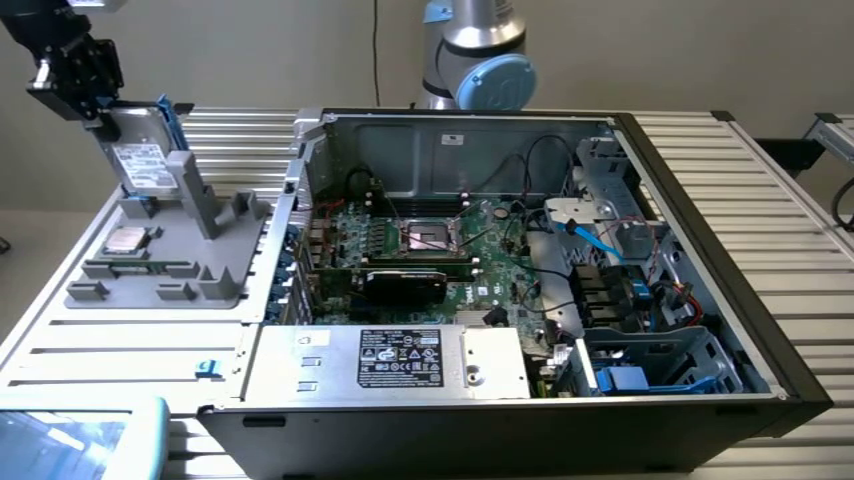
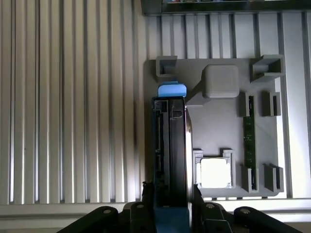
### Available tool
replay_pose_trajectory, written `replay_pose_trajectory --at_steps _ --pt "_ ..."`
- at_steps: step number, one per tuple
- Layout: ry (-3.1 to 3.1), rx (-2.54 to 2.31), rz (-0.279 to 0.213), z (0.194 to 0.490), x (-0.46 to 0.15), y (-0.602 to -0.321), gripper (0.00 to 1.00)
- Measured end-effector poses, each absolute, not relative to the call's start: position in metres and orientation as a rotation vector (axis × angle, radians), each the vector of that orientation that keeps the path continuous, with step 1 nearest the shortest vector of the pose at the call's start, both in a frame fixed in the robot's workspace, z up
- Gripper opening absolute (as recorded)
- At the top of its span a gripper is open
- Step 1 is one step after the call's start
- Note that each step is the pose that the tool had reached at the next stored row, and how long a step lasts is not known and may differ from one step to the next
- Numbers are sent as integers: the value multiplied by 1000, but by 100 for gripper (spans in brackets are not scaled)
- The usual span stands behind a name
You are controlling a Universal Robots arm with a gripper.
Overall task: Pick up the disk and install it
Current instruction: 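Pick up the disk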
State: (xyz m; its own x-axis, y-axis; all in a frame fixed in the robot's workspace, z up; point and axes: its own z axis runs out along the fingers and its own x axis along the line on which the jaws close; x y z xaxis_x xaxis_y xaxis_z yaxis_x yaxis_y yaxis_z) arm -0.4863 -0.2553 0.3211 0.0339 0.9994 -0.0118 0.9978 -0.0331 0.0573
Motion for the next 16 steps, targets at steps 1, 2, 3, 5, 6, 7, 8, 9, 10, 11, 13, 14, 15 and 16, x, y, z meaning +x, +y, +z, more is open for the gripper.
replay_pose_trajectory --at_steps 1,2,3,5,6,7,8,9,10,11,13,14,15,16 --pt "2149 2223 48 325 -486 -255 37" --pt "2149 2223 48 329 -486 -255 37" --pt "2149 2223 48 333 -486 -255 37" --pt "2149 2223 48 340 -485 -255 37" --pt "2149 2223 48 344 -485 -255 37" --pt "2149 2223 48 349 -484 -255 37" --pt "2149 2223 48 353 -484 -255 37" --pt "2149 2223 48 357 -483 -255 37" --pt "2149 2223 48 360 -483 -255 37" --pt "2149 2223 48 364 -482 -255 37" --pt "2149 2223 48 371 -481 -255 37" --pt "2149 2223 48 375 -480 -255 37" --pt "2149 2223 48 379 -480 -255 37" --pt "2149 2223 48 383 -479 -255 37"
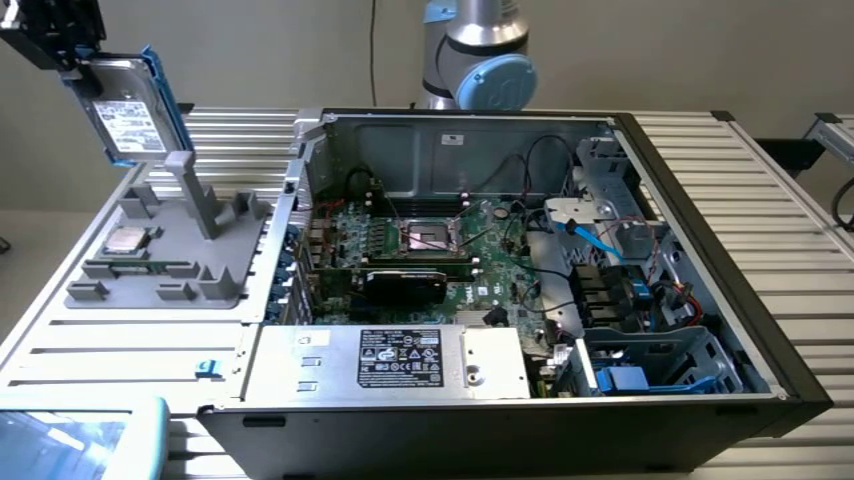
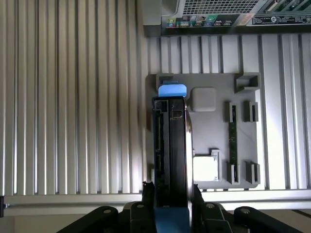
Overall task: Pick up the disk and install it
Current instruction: 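Pick up the disk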
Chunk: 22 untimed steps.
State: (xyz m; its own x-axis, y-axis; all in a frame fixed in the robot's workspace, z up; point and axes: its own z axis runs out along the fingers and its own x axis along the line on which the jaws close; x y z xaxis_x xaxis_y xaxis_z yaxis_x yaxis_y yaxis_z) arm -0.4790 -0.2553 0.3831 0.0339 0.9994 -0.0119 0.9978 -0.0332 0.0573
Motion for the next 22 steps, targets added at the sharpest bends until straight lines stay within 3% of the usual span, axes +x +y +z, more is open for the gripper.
replay_pose_trajectory --at_steps 7,22 --pt "2149 2223 48 412 -475 -255 37" --pt "2148 2223 48 429 -463 -255 37"
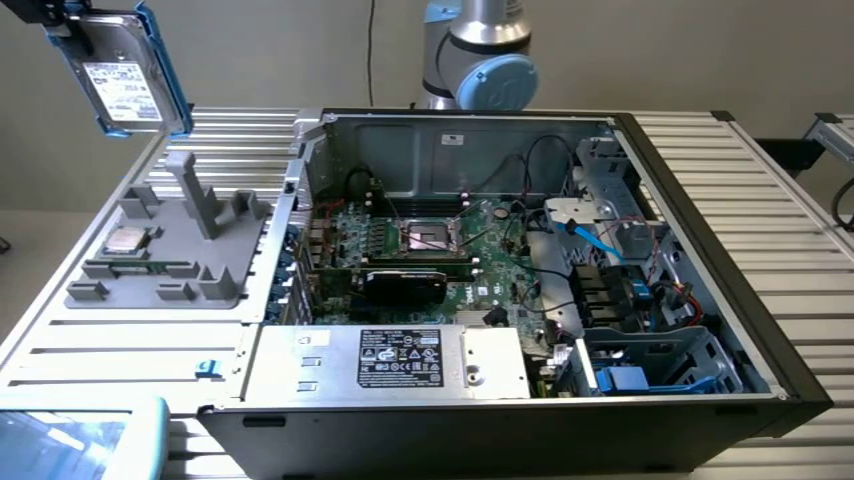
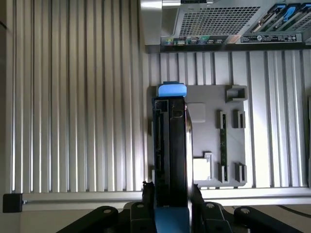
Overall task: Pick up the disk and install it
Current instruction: 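Pick up the disk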
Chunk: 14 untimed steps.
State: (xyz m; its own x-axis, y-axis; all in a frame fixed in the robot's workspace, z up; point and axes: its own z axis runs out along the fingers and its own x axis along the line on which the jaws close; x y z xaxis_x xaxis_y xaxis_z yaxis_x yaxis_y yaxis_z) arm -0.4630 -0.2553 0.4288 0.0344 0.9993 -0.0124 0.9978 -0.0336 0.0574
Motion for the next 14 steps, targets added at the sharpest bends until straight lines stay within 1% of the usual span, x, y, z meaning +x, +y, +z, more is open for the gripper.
replay_pose_trajectory --at_steps 10,14 --pt "2150 2224 51 435 -419 -255 37" --pt "2150 2225 51 445 -408 -256 37"
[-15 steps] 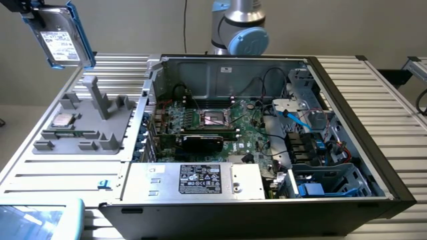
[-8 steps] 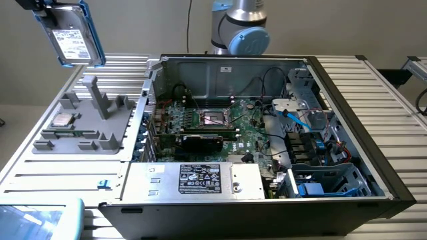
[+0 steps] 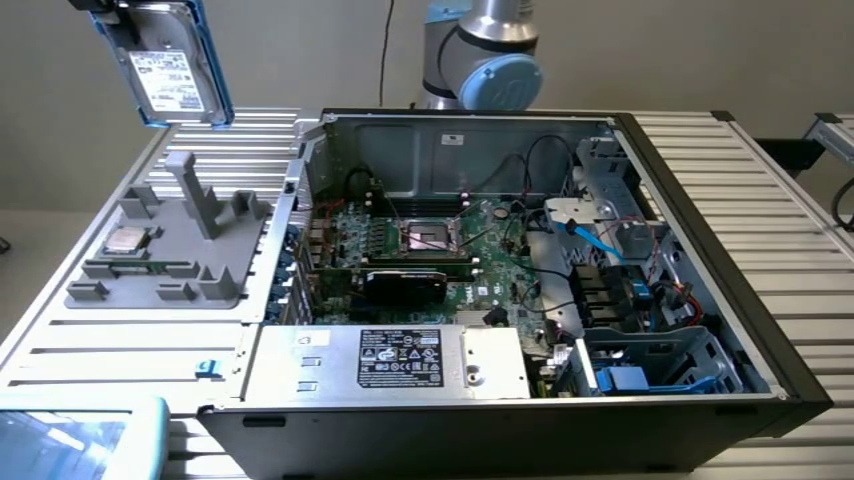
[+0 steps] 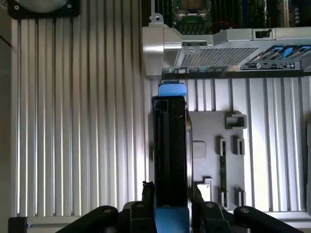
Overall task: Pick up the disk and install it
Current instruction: 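Pick up the disk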
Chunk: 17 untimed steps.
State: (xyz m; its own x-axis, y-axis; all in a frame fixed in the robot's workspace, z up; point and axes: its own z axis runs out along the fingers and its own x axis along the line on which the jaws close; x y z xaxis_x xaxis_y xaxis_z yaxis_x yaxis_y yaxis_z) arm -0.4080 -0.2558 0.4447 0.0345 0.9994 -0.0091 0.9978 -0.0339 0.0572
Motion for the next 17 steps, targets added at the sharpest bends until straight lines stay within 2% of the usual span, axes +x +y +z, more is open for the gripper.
replay_pose_trajectory --at_steps 6,17 --pt "2150 2225 52 466 -396 -258 37" --pt "2150 2225 51 466 -388 -261 37"
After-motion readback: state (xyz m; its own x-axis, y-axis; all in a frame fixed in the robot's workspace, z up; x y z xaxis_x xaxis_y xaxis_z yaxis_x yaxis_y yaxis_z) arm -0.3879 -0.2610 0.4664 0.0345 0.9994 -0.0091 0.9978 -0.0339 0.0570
